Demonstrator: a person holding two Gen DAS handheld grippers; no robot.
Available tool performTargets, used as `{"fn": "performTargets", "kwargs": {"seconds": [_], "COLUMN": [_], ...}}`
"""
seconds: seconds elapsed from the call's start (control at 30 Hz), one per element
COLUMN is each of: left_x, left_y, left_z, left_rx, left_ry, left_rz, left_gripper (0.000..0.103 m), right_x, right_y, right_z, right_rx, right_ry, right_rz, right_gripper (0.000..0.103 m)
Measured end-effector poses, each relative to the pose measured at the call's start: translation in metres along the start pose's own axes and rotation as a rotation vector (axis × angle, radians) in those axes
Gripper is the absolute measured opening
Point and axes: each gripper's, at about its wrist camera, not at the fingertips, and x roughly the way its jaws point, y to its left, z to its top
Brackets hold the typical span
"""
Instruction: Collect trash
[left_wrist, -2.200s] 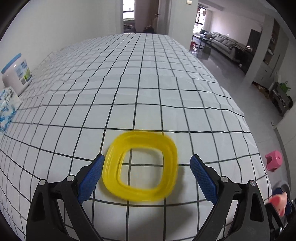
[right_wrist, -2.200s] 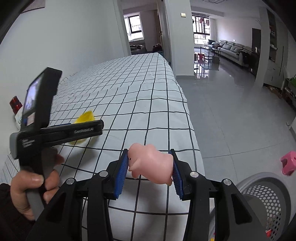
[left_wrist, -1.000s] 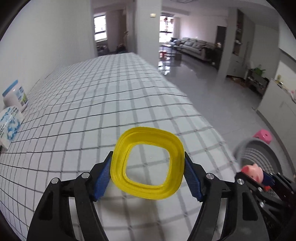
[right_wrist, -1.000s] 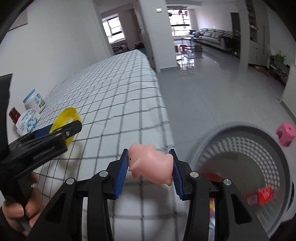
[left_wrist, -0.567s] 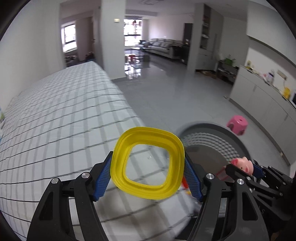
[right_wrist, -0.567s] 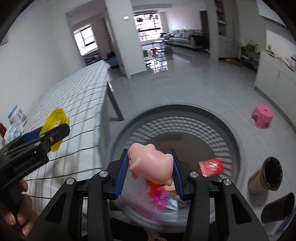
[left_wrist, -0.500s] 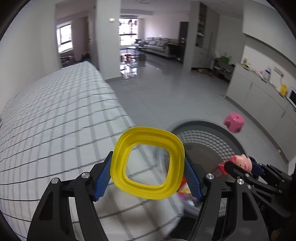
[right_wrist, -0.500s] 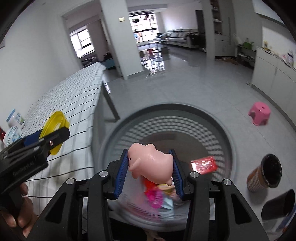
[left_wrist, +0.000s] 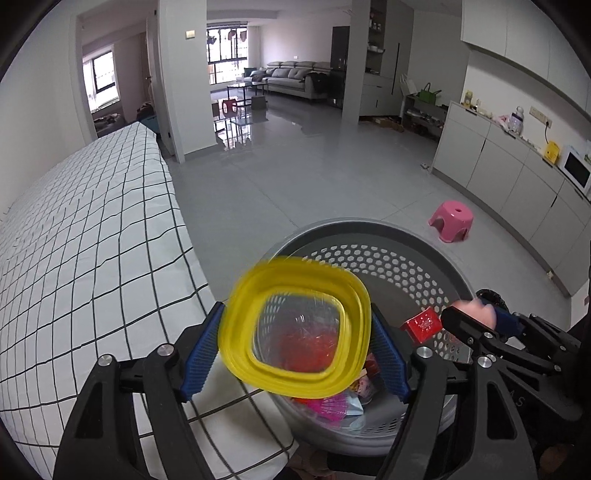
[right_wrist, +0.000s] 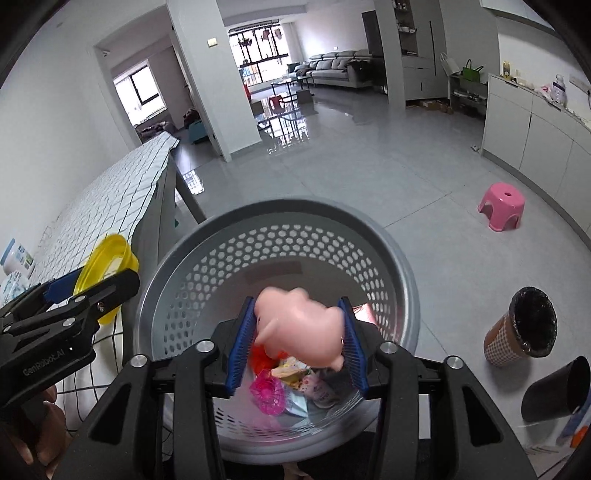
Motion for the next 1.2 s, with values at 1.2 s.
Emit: {"fn": "performTargets", "kwargs": {"seconds": [1.2], "left_x": [-0.011], "left_y": [0.01], "left_z": [-0.007], "left_rx": [-0.037], "left_ry": [-0.026], "left_rz": [0.079], "left_gripper": [0.095], "right_x": [-0.006], "right_y": [0.006], "right_z": [-0.009], "right_rx": [0.031], "right_ry": [-0.022], "right_rz": [-0.005], "right_gripper": [0.069]}}
